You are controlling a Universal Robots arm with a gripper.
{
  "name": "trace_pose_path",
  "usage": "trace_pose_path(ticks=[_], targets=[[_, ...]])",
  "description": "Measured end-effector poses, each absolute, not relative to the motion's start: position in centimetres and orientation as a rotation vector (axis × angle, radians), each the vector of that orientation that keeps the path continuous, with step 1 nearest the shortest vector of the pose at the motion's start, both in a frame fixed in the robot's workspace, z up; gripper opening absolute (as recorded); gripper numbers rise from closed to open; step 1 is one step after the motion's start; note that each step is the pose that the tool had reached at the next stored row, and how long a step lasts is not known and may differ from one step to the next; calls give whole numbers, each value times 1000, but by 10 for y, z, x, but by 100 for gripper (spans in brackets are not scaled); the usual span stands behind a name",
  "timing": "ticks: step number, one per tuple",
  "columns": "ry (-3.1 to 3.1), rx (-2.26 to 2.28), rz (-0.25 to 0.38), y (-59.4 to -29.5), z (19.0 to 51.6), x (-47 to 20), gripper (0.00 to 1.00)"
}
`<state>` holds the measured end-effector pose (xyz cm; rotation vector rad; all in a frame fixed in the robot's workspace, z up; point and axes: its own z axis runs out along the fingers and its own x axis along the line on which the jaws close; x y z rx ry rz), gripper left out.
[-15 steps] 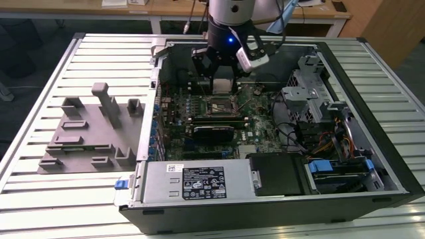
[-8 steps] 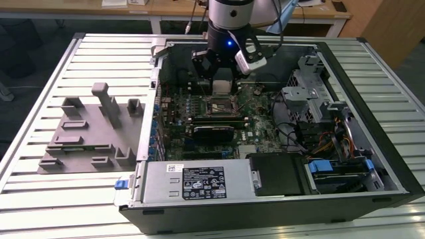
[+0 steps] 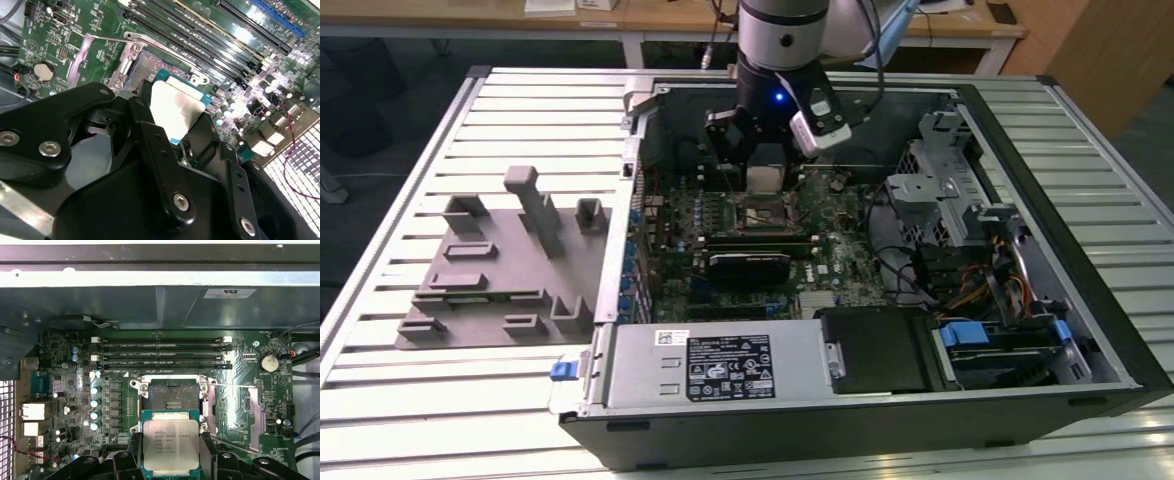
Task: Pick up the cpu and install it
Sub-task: 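Pick up the cpu and move it towards the insertion slot, then place the cpu into insertion slot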
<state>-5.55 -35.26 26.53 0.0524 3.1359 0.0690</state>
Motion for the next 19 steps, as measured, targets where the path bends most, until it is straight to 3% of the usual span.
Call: trace_pose_path(ticks=[19], targets=[[3133,128,69,-353,264,-56,54]])
